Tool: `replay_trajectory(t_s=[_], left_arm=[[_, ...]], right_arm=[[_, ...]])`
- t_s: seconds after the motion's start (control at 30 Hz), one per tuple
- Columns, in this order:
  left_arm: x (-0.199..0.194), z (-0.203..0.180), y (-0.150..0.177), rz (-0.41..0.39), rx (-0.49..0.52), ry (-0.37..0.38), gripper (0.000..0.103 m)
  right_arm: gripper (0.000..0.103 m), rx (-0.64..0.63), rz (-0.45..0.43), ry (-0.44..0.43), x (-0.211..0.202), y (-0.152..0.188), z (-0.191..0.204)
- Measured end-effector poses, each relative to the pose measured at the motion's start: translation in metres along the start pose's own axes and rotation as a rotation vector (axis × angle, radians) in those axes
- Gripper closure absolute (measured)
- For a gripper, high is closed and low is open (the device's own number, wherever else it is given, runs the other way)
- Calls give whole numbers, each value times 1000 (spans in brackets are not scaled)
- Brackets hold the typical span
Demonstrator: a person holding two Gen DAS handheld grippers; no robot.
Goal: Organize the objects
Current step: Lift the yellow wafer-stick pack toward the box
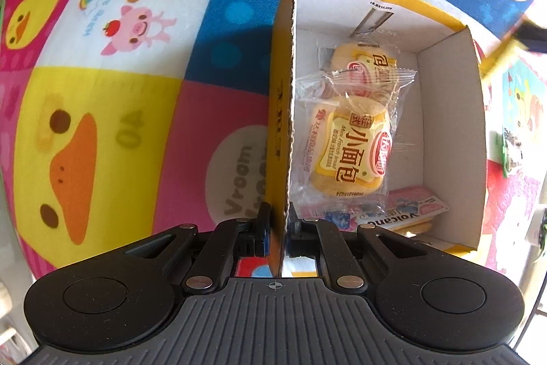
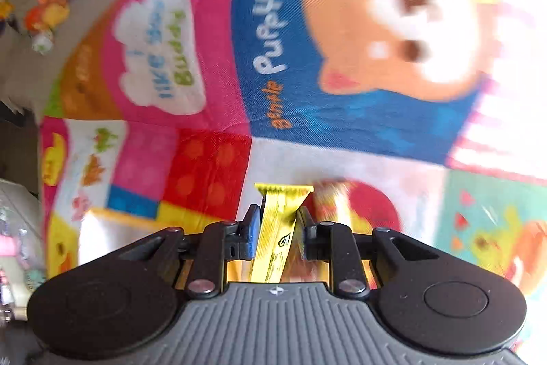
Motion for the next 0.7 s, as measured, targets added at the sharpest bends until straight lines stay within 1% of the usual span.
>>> replay_trajectory(t_s=[0.1, 0.2, 0.27, 0.37, 0.47, 0.53, 0.7], left_arm=[[2, -3, -5, -2, 33, 11, 94], [3, -5, -9, -11, 86, 27, 94], [3, -3, -9, -16, 108, 32, 94], [3, 0, -8, -28, 146, 48, 93], [1, 3, -3, -34, 185, 59, 93], [1, 7, -4, -37, 196, 68, 93], [1, 9, -9, -46, 216, 74, 92]], right_arm=[[83, 90, -47, -12, -51, 31, -23], [84, 166, -91, 10, -93, 60, -36], [84, 201, -122, 48, -122, 79, -37], [84, 249, -143, 65, -159, 106, -33], [84, 258, -132, 94, -180, 132, -15], [84, 259, -108, 97, -188, 151, 3], [84, 267, -20, 87, -188, 196, 41]])
Point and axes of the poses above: each gripper's, at about its wrist camera, not at the fingertips, and x roughly the way its jaws point, z to its left, y to its underside, the point moved 1 cm from there along x, roughly the way its jaws point, and after that the axes turned 11 degrees about x, right-handed, at the moved point
